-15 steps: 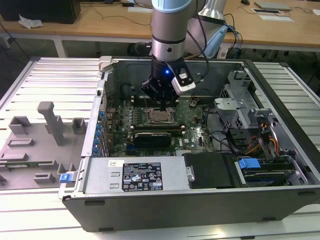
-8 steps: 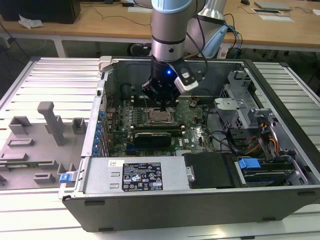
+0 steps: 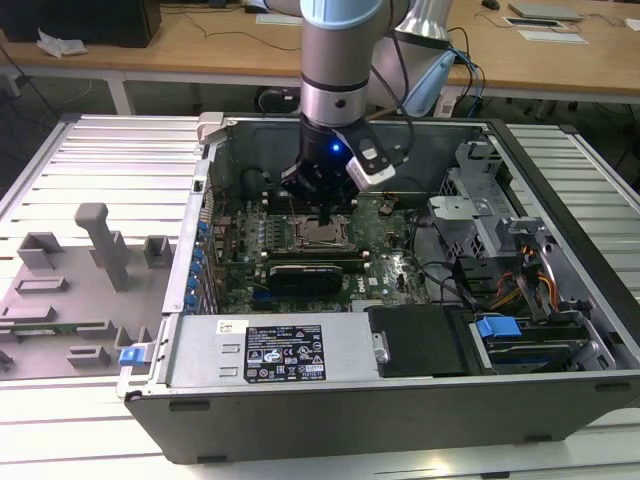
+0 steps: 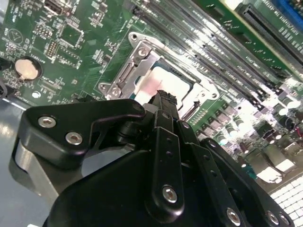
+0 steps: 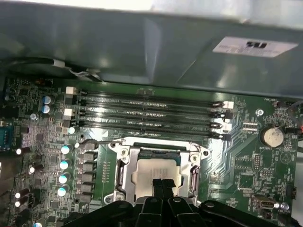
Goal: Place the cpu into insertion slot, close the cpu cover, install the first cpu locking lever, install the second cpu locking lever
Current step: 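Close the cpu cover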
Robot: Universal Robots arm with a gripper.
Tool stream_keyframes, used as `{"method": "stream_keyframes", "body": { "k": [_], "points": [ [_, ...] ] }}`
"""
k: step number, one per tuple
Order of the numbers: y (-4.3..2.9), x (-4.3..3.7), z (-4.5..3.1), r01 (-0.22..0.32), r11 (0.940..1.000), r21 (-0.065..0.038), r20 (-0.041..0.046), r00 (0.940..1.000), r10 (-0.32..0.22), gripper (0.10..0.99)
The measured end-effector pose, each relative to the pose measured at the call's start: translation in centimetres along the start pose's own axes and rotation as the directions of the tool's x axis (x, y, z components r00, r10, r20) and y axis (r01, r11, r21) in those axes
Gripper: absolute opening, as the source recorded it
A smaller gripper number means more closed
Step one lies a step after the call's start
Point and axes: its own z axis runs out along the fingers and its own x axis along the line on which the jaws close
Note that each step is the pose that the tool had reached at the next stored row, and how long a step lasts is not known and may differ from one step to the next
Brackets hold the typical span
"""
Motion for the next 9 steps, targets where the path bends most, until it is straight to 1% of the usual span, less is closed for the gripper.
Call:
{"method": "stream_keyframes", "body": {
  "k": [3, 4, 5, 9],
  "points": [
    [-0.16, 0.39, 0.24, 0.0, 1.0, 0.0, 0.0001, 1.0, 0.0, 0.106],
    [-0.12, 0.93, 0.38, 0.0, 1.0, 0.0, 0.0001, 1.0, 0.0, 0.106],
    [-0.08, 1.28, 0.56, 0.0, 1.0, -0.001, 0.0006, 1.0, 0.0, 0.106],
    [-0.04, 2.0, 0.93, 0.0, 1.0, 0.0, 0.0003, 1.0, 0.0, 0.106]
  ]
}}
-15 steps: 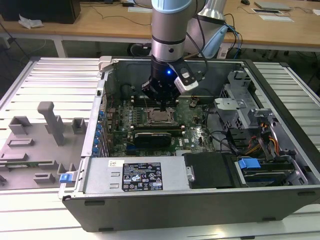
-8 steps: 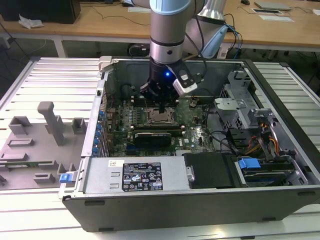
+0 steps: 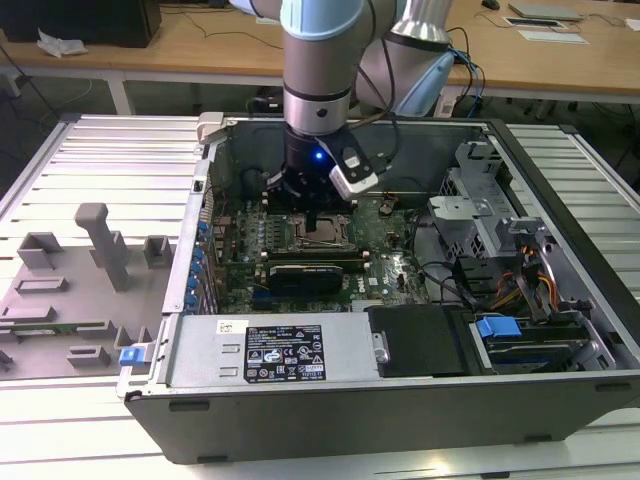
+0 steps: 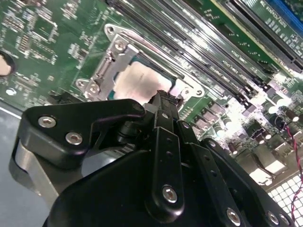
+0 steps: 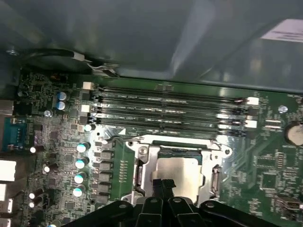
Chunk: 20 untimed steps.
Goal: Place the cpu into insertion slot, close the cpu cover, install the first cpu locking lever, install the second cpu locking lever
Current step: 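Close the cpu cover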
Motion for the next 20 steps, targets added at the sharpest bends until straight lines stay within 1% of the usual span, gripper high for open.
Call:
{"method": "stream_keyframes", "body": {
  "k": [4, 8, 12, 15, 20],
  "points": [
    [0.07, 0.76, 0.27, 0.0, 1.0, 0.0, 0.0007, 1.0, 0.0, 0.106],
    [0.09, 1.13, 0.73, 0.0, 1.0, -0.001, 0.0013, 1.0, 0.0, 0.106],
    [0.08, 1.15, 1.1, 0.0, 1.0, -0.003, 0.0013, 1.0, 0.0, 0.106],
    [0.08, 1.15, 1.27, 0.0, 0.9999, -0.011, 0.002, 1.0, 0.0, 0.106],
    [0.06, 0.95, 1.43, 0.0, 0.9999, -0.012, 0.002, 1.0, 0.0, 0.106]
  ]
}}
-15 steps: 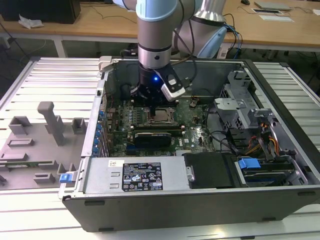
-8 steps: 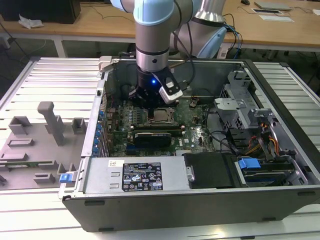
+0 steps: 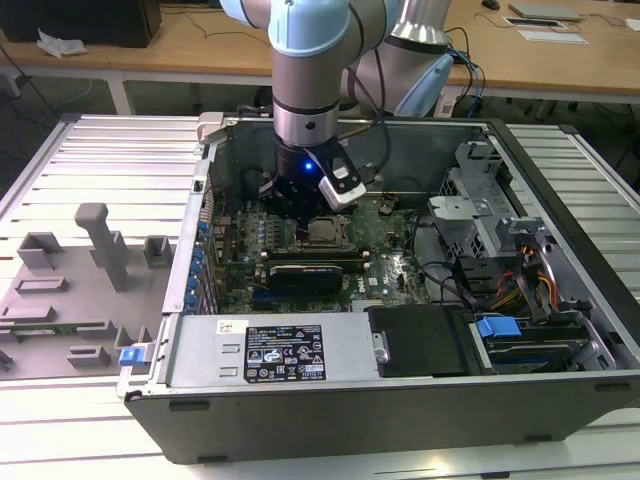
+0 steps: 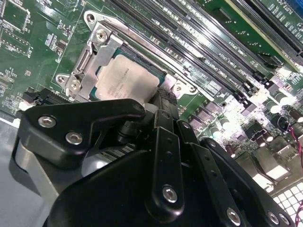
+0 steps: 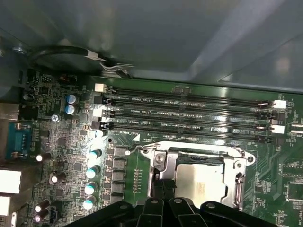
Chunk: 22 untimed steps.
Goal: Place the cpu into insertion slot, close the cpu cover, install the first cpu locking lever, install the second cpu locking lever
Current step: 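Close the cpu cover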
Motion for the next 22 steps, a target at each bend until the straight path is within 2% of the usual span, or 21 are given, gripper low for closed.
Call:
{"method": "stream_keyframes", "body": {
  "k": [5, 12, 15, 16, 22],
  "points": [
    [0.01, -0.05, -0.08, 0.0, 1.0, 0.0, 0.0005, 1.0, 0.0, 0.106],
    [0.04, -0.07, -1.42, 0.0, 1.0, 0.0, 0.0003, 1.0, 0.0, 0.106],
    [0.03, -0.14, -1.44, 0.001, 1.0, 0.0, 0.0, 1.0, -0.001, 0.106],
    [0.01, -0.29, -1.44, 0.001, 1.0, 0.0, 0.0, 1.0, -0.001, 0.106],
    [-0.29, -2.65, -1.4, 0.0, 1.0, 0.0, -0.0036, 1.0, 0.0, 0.106]
  ]
}}
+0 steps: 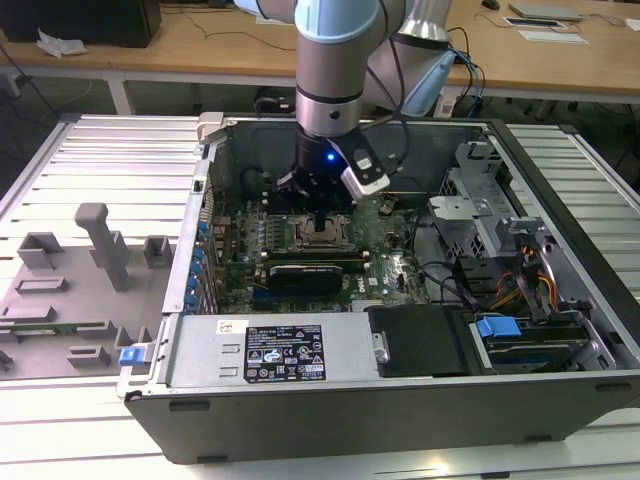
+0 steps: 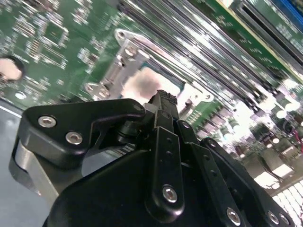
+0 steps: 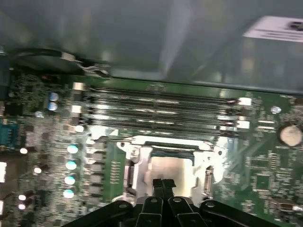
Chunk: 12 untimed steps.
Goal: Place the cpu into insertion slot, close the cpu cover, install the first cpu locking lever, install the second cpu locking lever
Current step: 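Close the cpu cover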
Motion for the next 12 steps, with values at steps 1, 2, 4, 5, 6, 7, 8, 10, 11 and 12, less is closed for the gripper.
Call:
{"method": "stream_keyframes", "body": {
  "k": [1, 2, 4, 5, 6, 7, 8, 10, 11, 12],
  "points": [
    [-0.04, -0.36, 0.01, 0.0, 1.0, 0.0, -0.0008, 1.0, 0.0, 0.106],
    [-0.06, -0.53, 0.0, 0.0, 1.0, 0.0, -0.0013, 1.0, 0.0, 0.106],
    [-0.06, -0.55, -0.02, 0.0, 1.0, 0.0, -0.0015, 1.0, 0.0, 0.106],
    [-0.05, -0.56, -0.08, 0.0, 1.0, 0.0, -0.0015, 1.0, 0.0, 0.106],
    [-0.05, -0.56, -0.19, 0.0, 1.0, 0.0, -0.0014, 1.0, 0.0, 0.106],
    [-0.04, -0.56, -0.44, 0.0, 1.0, 0.0, -0.0014, 1.0, 0.0, 0.106],
    [-0.04, -0.57, -0.69, 0.0, 1.0, 0.0, -0.0014, 1.0, 0.0, 0.106],
    [-0.01, -0.58, -1.63, 0.0, 1.0, 0.0, -0.0014, 1.0, 0.0, 0.106],
    [-0.01, -0.58, -1.93, 0.0, 1.0, 0.0, -0.0014, 1.0, 0.0, 0.106],
    [0.0, -0.59, -2.24, 0.0, 1.0, 0.0, -0.0014, 1.0, 0.0, 0.106]
  ]
}}
